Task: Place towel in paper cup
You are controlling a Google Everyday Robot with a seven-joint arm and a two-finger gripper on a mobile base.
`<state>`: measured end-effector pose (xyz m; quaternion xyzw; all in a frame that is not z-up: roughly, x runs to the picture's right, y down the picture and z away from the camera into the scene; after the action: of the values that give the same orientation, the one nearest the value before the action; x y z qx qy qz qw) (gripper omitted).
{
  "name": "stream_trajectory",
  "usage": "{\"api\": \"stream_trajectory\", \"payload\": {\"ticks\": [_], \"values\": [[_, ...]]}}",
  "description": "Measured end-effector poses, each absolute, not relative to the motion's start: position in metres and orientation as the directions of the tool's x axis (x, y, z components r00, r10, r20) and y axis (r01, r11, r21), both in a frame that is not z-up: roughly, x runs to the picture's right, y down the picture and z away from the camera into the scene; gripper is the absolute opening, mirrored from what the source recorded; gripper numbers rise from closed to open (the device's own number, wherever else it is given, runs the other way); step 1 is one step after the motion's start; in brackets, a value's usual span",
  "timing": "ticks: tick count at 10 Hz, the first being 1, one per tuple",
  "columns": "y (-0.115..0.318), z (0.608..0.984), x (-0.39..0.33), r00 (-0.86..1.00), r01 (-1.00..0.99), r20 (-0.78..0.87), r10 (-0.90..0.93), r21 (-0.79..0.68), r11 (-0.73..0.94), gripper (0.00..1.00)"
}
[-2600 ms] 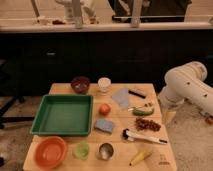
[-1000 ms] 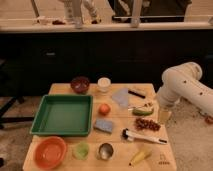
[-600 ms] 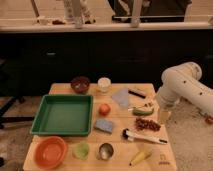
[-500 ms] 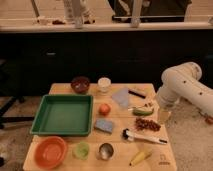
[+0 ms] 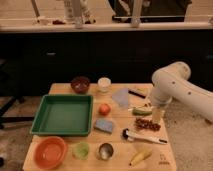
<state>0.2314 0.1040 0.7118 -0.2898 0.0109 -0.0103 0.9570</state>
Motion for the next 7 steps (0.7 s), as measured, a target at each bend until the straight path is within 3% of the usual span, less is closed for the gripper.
{"api": "stream_trajectory", "payload": {"ticks": [7], "values": [[0.075,0.764,0.172,0.998,0.053,0.003,-0.060,-0.498,0.866,0.80]]}}
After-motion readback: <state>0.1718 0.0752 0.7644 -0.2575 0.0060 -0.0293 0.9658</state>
